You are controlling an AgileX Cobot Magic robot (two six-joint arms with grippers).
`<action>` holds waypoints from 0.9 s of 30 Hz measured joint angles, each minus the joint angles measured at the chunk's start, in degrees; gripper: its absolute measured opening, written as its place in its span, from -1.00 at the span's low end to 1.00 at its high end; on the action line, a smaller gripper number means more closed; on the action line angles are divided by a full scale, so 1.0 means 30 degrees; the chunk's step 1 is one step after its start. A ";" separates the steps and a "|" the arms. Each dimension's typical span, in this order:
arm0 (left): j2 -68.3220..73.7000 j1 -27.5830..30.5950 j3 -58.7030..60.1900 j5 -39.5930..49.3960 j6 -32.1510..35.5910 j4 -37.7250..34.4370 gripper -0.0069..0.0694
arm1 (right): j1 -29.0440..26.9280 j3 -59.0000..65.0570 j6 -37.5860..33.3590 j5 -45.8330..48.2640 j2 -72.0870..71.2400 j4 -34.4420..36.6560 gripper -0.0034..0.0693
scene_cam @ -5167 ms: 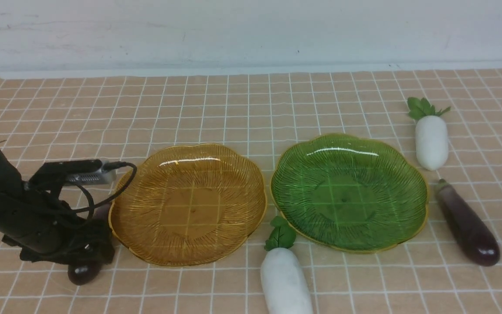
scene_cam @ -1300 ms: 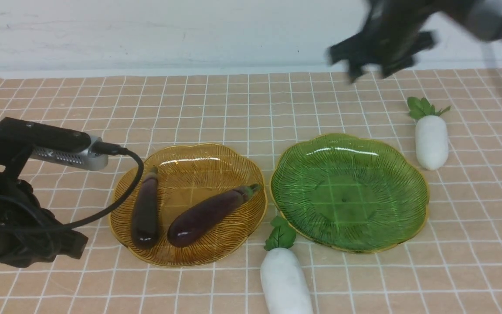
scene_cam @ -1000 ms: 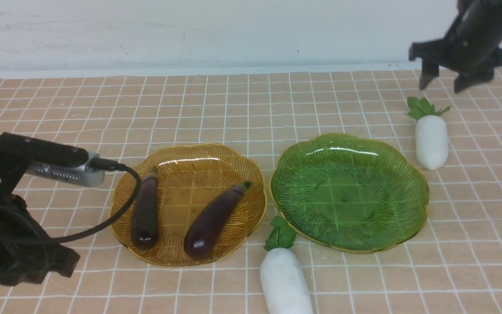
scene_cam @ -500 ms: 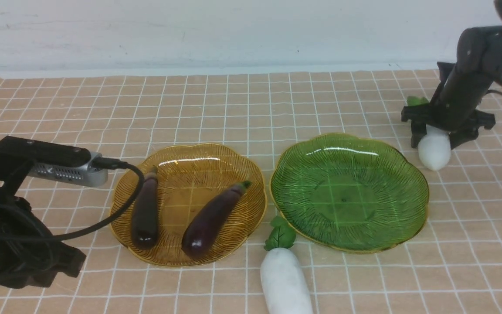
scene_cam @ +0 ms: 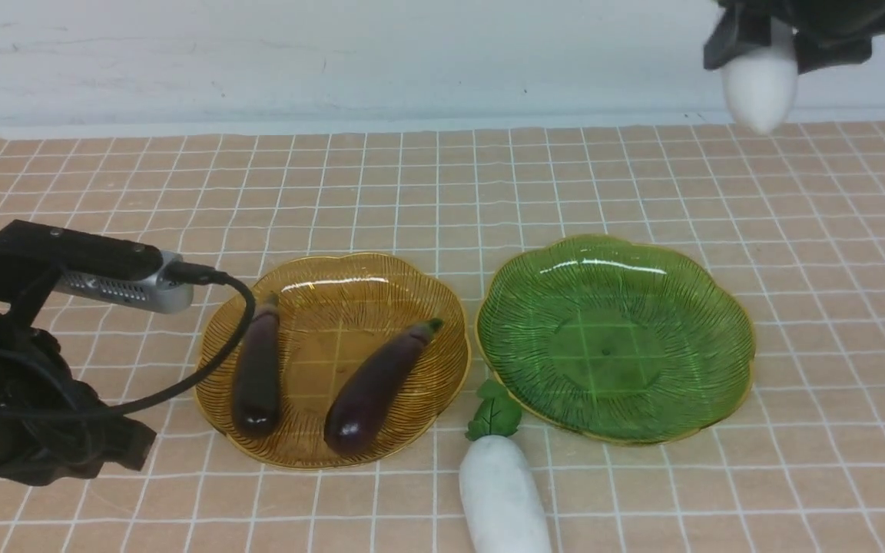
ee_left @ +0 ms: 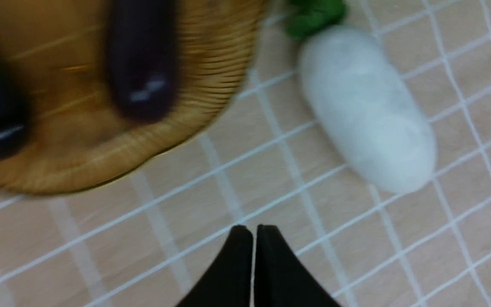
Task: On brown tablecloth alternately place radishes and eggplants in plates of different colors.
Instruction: 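Place the white radish on the plate, then pick up the white radish and place it on the plate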
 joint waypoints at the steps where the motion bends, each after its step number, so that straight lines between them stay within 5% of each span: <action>1: 0.0499 -0.0605 -0.0067 -0.0310 -0.0198 0.0000 -0.83 | 0.0000 0.0000 0.0000 -0.0023 0.0044 -0.0022 0.50; 9: 0.4263 -0.3864 -0.2316 -0.0477 -0.3022 0.0867 -0.83 | 0.0000 -0.0169 -0.0076 -0.0011 0.0049 -0.1236 0.71; 18: 0.7066 -0.5545 -0.4998 0.1007 -0.6649 0.4818 -0.70 | 0.0000 -0.0126 -0.0226 0.0063 -0.2030 -0.0436 0.59; 27: 0.8854 -0.5577 -0.5627 0.0778 -0.7993 0.3704 0.50 | 0.0000 0.1396 -0.0709 0.0476 -0.9349 0.0465 0.34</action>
